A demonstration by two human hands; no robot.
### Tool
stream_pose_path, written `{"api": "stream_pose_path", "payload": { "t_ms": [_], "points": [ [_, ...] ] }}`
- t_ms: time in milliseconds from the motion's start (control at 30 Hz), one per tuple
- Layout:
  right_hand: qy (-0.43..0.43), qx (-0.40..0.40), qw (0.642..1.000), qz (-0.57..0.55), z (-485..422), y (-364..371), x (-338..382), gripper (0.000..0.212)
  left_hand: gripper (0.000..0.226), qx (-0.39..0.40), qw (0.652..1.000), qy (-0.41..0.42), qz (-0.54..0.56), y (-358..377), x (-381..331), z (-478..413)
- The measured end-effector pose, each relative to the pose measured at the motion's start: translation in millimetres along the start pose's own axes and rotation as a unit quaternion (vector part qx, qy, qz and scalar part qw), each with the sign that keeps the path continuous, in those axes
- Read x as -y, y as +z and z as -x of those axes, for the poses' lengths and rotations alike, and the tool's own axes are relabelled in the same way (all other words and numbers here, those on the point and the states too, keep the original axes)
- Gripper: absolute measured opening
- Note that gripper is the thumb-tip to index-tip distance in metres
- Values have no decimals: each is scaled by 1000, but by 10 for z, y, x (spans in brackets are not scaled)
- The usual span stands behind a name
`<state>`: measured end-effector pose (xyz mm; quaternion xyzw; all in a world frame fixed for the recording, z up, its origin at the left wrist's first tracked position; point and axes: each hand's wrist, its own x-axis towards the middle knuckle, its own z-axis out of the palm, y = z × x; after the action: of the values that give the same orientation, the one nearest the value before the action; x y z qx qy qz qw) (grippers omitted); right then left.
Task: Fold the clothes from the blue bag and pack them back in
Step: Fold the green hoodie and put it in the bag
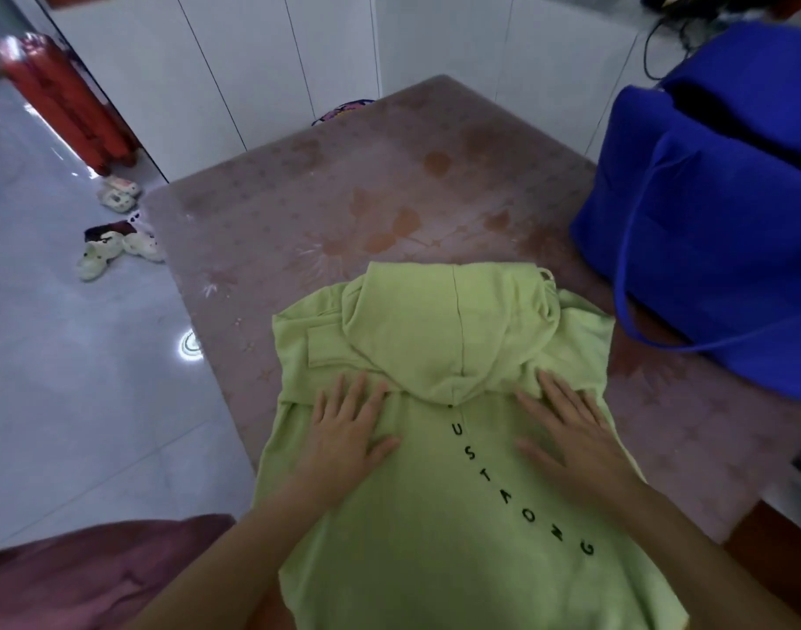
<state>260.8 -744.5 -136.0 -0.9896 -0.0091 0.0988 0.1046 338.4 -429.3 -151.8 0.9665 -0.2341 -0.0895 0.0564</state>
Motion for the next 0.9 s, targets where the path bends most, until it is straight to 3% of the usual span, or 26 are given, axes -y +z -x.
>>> {"api": "stream_pose_path", "payload": {
  "t_ms": [200,367,567,767,900],
  "points": [
    [165,-80,965,-190,1002,236,-66,64,94,-56,976,-154,140,279,236,958],
    [279,-136,935,-170,1406,333,8,69,100,-102,914,-231,316,282,124,1345],
    [271,-107,923,-251,1646,259,163,71,94,-109,893,-227,374,175,127,1659],
    [244,-66,903,-347,2126,290,236,60,42,-42,948,-128,290,163,168,2041],
    [228,-78,877,-417,2401,284,242,44,46,-12,936,-109,335,121,280,2265]
  ]
}}
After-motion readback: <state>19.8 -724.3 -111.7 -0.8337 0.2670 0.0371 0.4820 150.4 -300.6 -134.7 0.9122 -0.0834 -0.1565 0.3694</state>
